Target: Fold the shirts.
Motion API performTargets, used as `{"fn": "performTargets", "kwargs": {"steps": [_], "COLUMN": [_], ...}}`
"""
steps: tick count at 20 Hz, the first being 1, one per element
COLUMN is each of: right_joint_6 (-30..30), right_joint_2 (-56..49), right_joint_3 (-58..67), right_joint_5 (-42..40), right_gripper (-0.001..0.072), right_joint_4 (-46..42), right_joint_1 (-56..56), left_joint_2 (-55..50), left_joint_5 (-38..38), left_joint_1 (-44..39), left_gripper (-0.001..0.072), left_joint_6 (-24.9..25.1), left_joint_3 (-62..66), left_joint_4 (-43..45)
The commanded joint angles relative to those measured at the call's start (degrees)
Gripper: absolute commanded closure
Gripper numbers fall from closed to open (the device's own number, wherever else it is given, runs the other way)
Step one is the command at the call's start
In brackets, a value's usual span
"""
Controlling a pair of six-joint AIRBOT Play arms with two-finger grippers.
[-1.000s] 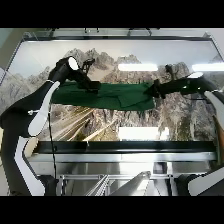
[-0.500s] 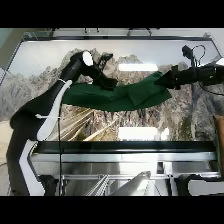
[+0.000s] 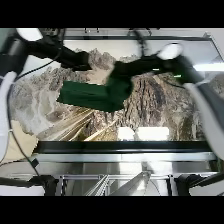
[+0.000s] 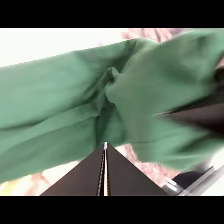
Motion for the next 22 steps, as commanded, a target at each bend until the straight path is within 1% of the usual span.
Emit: {"fn": "performTargets", "kwargs": {"steps": [1, 2, 3, 4, 5, 6, 7, 8, 10, 11, 12, 13, 14, 15, 17, 18, 19, 20, 21, 22], "right_joint_6": [3.7, 3.7, 3.6, 2.4, 1.7, 0.6, -2.2, -5.3, -8.8, -9.5, -9.5, -7.8, -1.7, 4.7, 13.1, 15.8, 16.7, 16.8, 16.7, 16.7], "right_joint_2": [-15.4, -21.1, -25.1, -27.4, -28.2, -28.0, -26.9, -25.2, -19.7, -16.4, -13.4, -10.8, -8.7, -7.1, -5.7, -5.0, -4.1, -3.0, -0.8, 1.4], "right_joint_3": [18.3, 24.6, 27.5, 27.4, 26.3, 25.2, 24.7, 24.3, 22.1, 20.5, 19.3, 18.5, 18.2, 18.1, 17.0, 14.8, 11.3, 7.1, 0.5, -6.1], "right_joint_5": [-11.4, -12.0, -15.5, -21.2, -25.6, -27.9, -27.1, -24.9, -18.5, -15.5, -12.5, -9.1, -4.6, 1.2, 11.9, 17.4, 21.9, 23.8, 21.9, 17.1], "right_gripper": [0.0684, 0.0684, 0.0683, 0.0681, 0.0556, 0.0226, 0.0075, 0.0077, 0.0083, 0.0260, 0.0529, 0.0628, 0.0682, 0.0684, 0.0685, 0.0685, 0.0686, 0.0687, 0.0687, 0.0686], "right_joint_4": [-15.1, -17.8, -19.2, -18.8, -17.4, -14.9, -11.8, -9.7, -9.8, -11.4, -14.8, -19.3, -23.8, -26.7, -26.7, -26.8, -26.7, -26.0, -23.8, -21.1], "right_joint_1": [13.8, 16.4, 18.4, 20.0, 21.1, 21.7, 21.7, 21.6, 20.6, 19.5, 18.0, 16.2, 13.8, 10.9, 5.1, 2.4, 0.2, -1.3, -2.5, -3.3], "left_joint_2": [6.1, 7.1, 8.0, 8.7, 9.2, 9.3, 9.3, 9.3, 10.1, 10.7, 11.2, 11.8, 12.3, 12.7, 13.1, 13.3, 13.7, 14.9, 16.3, 18.1], "left_joint_5": [2.3, 3.3, 4.0, 4.6, 4.7, 4.6, 4.2, 3.9, 3.5, 3.5, 3.4, 2.9, 2.1, 1.1, -0.5, -1.5, -2.2, -1.8, -0.9, 1.2], "left_joint_1": [6.1, 7.3, 8.4, 9.3, 10.1, 10.8, 11.4, 12.1, 13.6, 14.6, 15.6, 16.6, 17.7, 18.8, 20.9, 21.7, 22.5, 23.3, 24.0, 24.8], "left_gripper": [0.0707, 0.0683, 0.0683, 0.0683, 0.0683, 0.0683, 0.0683, 0.0683, 0.0683, 0.0683, 0.0683, 0.0683, 0.0683, 0.0683, 0.0683, 0.0683, 0.0683, 0.0683, 0.0683, 0.0683], "left_joint_6": [0.3, 0.7, 0.9, 1.7, 1.9, 2.5, 3.3, 3.3, 3.3, 3.3, 3.3, 3.3, 3.3, 3.3, 4.1, 4.8, 5.4, 5.9, 6.6, 6.9], "left_joint_3": [-7.8, -10.0, -12.2, -14.3, -15.7, -16.6, -16.8, -16.7, -16.7, -16.7, -16.7, -16.7, -16.7, -16.7, -16.8, -16.8, -17.2, -18.9, -21.4, -24.3], "left_joint_4": [-0.3, -0.4, -0.4, -0.4, -0.4, -0.4, -0.3, -0.4, -0.4, -0.4, -0.4, -0.3, -0.3, -0.3, -0.3, -0.3, -0.4, -0.3, -0.3, -0.3]}}
